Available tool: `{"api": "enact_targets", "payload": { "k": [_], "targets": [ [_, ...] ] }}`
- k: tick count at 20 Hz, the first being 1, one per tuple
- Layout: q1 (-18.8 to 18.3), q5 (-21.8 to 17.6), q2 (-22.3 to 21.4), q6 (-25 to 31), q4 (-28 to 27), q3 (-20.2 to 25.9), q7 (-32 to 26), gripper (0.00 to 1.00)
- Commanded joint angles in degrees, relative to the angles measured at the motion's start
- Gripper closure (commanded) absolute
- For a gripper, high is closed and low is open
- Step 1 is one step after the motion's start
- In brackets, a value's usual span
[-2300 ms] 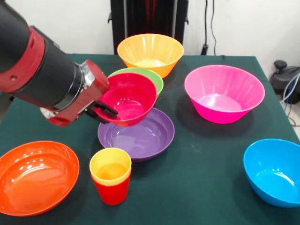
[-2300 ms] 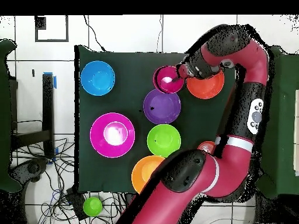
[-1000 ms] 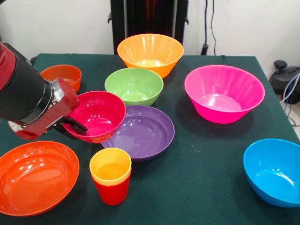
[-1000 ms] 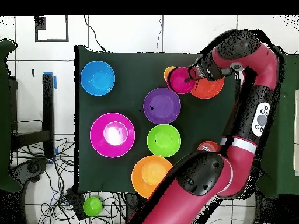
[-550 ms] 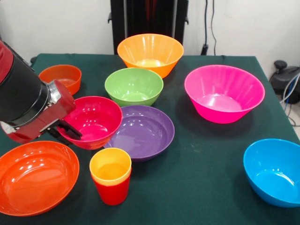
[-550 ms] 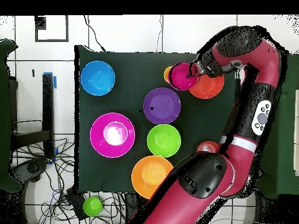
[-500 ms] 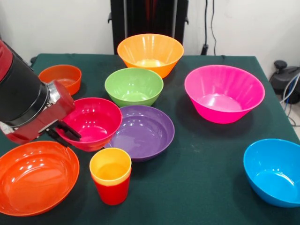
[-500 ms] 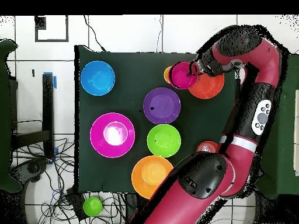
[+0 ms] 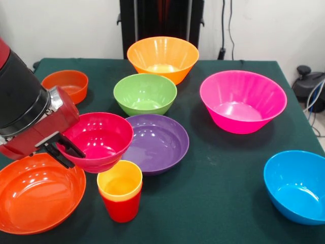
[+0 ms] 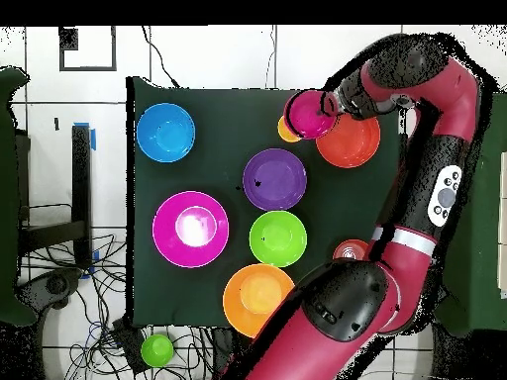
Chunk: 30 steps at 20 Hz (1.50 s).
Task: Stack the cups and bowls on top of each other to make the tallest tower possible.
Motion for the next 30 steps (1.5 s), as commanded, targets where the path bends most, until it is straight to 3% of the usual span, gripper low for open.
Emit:
{"api": "enact_targets", "payload": {
  "k": [1,6,14,30],
  "targets": [
    [1.1,-5.6,0.0,-3.0,1.1,4.4,-9.8,1.0],
    [1.5,-6.1,0.3,-2.0,1.4,5.0,-9.3,1.0],
    [1.4,-2.6,0.6,-2.9,4.8,2.0,-4.8,1.0],
    [1.0,-0.6,2.2,-4.0,6.9,1.6,-4.0,1.0]
  ]
}}
